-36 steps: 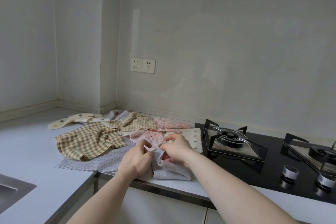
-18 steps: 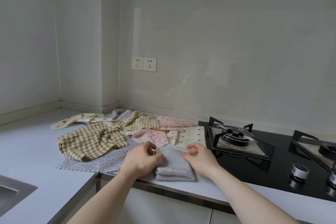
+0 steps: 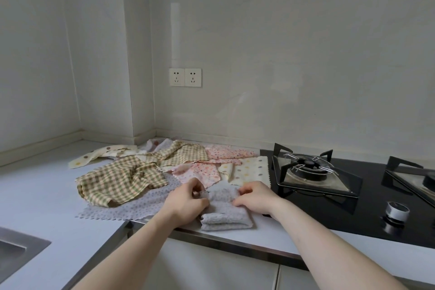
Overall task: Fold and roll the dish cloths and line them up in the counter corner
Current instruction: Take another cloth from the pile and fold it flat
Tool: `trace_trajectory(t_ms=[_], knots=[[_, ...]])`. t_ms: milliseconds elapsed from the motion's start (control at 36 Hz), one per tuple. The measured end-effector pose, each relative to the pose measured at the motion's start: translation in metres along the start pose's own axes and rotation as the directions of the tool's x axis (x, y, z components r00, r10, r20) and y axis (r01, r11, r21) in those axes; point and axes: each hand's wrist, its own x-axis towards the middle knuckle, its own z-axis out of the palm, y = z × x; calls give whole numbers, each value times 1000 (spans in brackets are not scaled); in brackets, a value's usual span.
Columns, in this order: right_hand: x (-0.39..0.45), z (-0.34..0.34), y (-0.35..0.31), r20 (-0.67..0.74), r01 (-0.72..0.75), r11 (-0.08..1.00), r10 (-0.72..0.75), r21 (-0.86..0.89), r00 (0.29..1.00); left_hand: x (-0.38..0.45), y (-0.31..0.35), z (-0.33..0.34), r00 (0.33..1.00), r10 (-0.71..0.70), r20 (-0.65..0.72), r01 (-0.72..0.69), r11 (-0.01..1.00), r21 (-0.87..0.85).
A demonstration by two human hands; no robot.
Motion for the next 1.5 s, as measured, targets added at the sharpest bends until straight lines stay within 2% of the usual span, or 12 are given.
trace_trajectory(t_ms=[111, 222, 389, 556, 806, 1000, 1167, 1500], knots=[[-8, -5, 4, -12, 70, 977, -69, 200, 998, 1, 4, 1, 999, 18, 35, -18, 1000, 5], [-10, -7, 11, -45, 123, 949, -115, 289, 992, 2, 7, 2, 999, 24, 31, -25, 999, 41], [-8, -5, 18, -84, 203, 924, -186, 324, 979, 5, 5, 2, 999, 35, 10, -34, 994, -104], [-7, -8, 24, -136, 272, 913, -241, 305, 961, 4, 8, 2, 999, 51, 14, -50, 998, -32], [-8, -6, 25, -194, 263, 920, -212, 291, 958, 1, 7, 1, 975, 166, -147, -187, 972, -143], [-16, 1, 24, -274, 333, 916, -269, 224, 923, 1, 6, 1, 973, 159, -167, -191, 962, -196], [-25, 16, 22, -343, 387, 922, -365, -5, 866, 1, 6, 0, 983, 110, -145, -134, 976, -170], [-26, 19, 22, -302, 326, 931, -362, -162, 882, 1, 5, 3, 983, 80, -162, -78, 997, 22]])
